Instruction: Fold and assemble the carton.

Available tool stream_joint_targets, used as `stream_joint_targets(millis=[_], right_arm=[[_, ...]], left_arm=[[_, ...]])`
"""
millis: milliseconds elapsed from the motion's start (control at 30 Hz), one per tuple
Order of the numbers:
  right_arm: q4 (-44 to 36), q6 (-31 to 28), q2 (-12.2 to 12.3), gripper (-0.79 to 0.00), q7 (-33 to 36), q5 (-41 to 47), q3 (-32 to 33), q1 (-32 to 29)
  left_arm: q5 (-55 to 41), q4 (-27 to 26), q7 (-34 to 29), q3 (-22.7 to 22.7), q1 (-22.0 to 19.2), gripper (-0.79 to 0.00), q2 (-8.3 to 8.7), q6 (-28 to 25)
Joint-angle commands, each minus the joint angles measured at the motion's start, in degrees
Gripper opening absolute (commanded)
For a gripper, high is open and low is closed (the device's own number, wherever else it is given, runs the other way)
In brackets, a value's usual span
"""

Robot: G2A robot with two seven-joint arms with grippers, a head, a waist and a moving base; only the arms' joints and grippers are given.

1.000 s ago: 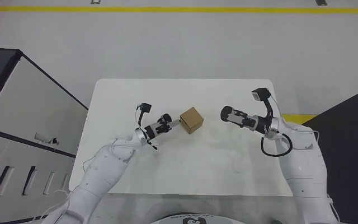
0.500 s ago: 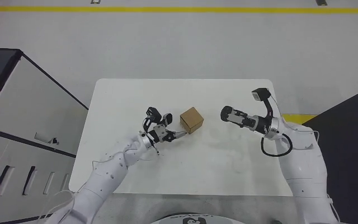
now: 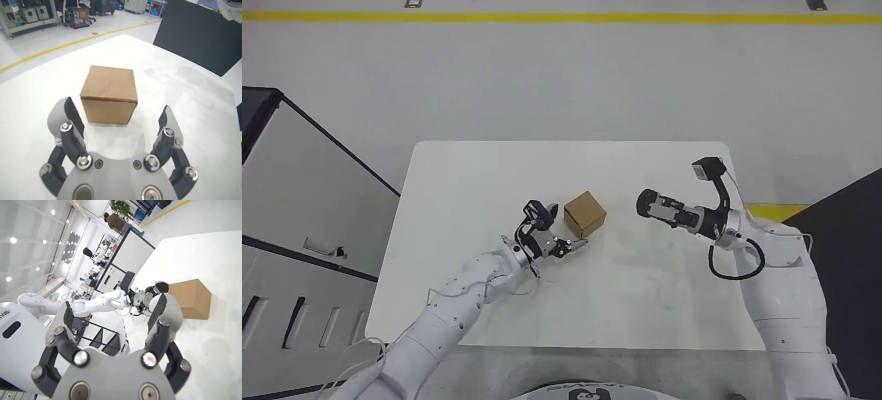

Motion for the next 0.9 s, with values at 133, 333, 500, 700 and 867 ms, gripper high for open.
stream_joint_targets(millis=[133, 333, 500, 700, 867], right_arm=[[0.0, 0.0, 0.0, 0.0, 0.0, 0.0, 0.0, 0.0], [0.0, 0.0, 0.0, 0.0, 0.0, 0.0, 0.0, 0.0], [0.0, 0.0, 0.0, 0.0, 0.0, 0.0, 0.0, 0.0], [0.0, 0.0, 0.0, 0.0, 0.0, 0.0, 0.0, 0.0], [0.0, 0.0, 0.0, 0.0, 0.0, 0.0, 0.0, 0.0]], left_arm=[[0.55, -0.08, -0.64, 0.16, 0.0, 0.0, 0.04, -0.03], [7.38, -1.7, 0.06, 1.85, 0.58, 0.0, -0.29, 6.16], [7.1, -1.06, 3.03, 1.64, 0.57, 0.0, -0.62, 7.76], [6.18, 0.61, 2.37, 1.5, -0.16, 0.0, -1.11, 8.66], [5.34, 1.55, 1.56, 2.08, -1.25, 0.0, -1.72, 8.91]])
